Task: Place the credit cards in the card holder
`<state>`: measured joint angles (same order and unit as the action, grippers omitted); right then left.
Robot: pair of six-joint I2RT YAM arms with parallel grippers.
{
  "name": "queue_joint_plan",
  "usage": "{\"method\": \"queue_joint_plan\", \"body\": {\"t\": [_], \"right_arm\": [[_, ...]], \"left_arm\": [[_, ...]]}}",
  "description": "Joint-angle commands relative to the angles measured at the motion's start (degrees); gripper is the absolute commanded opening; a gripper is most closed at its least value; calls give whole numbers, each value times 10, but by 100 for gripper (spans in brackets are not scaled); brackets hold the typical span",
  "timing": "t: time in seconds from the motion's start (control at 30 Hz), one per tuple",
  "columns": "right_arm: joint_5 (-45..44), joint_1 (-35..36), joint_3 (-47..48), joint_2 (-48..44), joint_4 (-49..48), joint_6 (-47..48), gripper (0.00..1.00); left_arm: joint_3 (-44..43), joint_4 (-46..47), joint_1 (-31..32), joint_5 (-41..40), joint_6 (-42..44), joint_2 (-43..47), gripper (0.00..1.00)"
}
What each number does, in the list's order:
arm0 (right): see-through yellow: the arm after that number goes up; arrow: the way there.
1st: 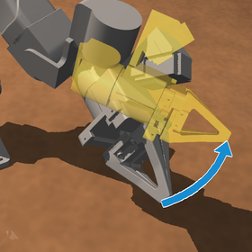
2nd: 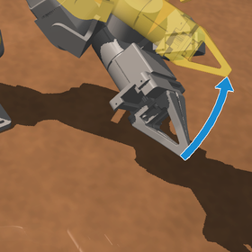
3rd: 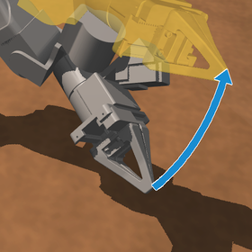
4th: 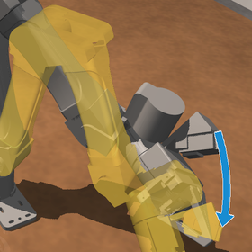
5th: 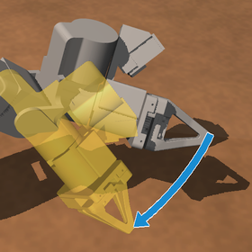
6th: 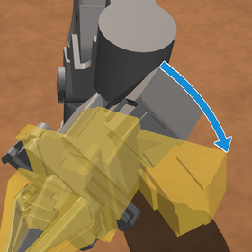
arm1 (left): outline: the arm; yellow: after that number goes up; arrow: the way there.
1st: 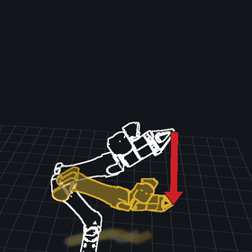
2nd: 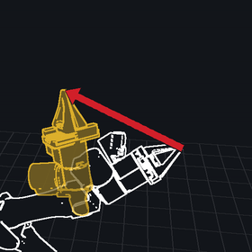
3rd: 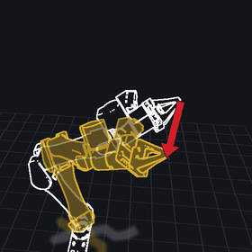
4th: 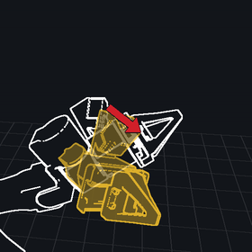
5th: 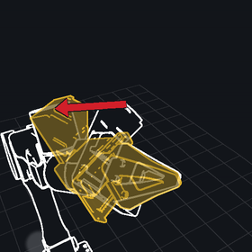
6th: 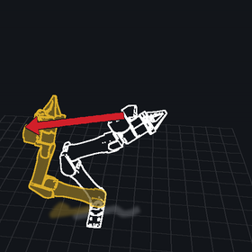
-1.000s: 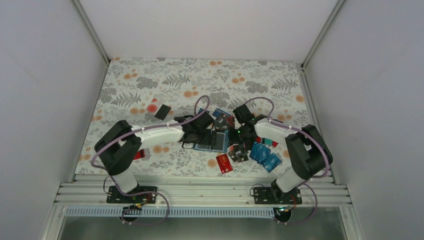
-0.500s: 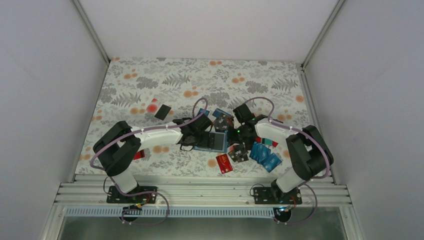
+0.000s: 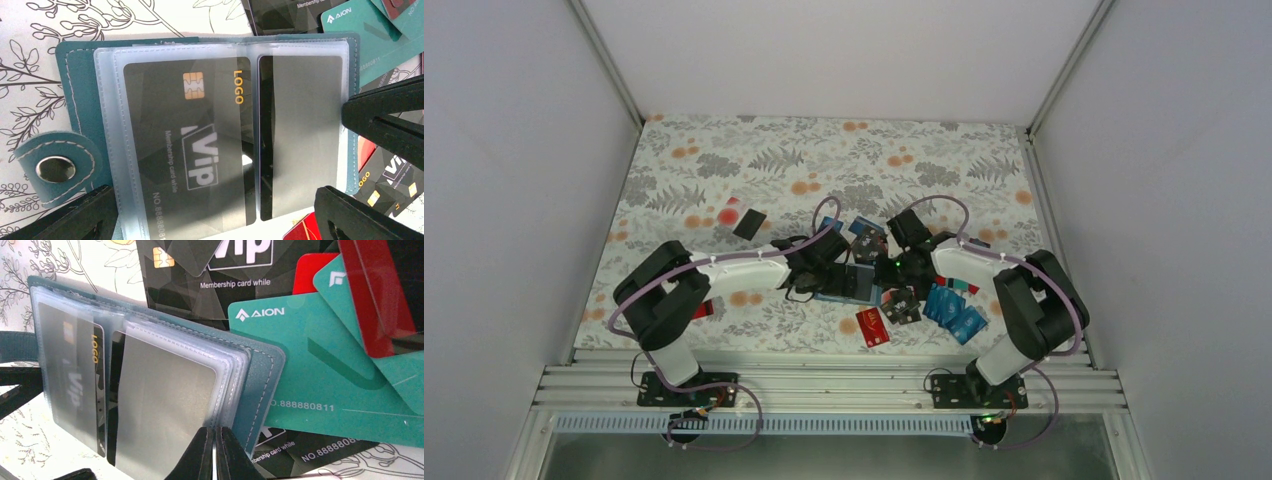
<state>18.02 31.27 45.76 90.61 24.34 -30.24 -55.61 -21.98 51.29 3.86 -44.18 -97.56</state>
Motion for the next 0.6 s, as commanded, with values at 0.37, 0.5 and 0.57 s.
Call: {"method": "queue_joint_plan", "body": {"t": [0.37,0.5,0.57], "right_arm": [[-16,13,-8,14,-11,-8,4],[-18,14,-7,13,-9,-8,5],[-23,14,-7,11,-6,-9,4]], "left_arm": [[-60,-38,22,-17,5,-4,96],[-67,-34,24,-14,8,-9,96],[-73,-32,26,-12,9,-12,95]]}}
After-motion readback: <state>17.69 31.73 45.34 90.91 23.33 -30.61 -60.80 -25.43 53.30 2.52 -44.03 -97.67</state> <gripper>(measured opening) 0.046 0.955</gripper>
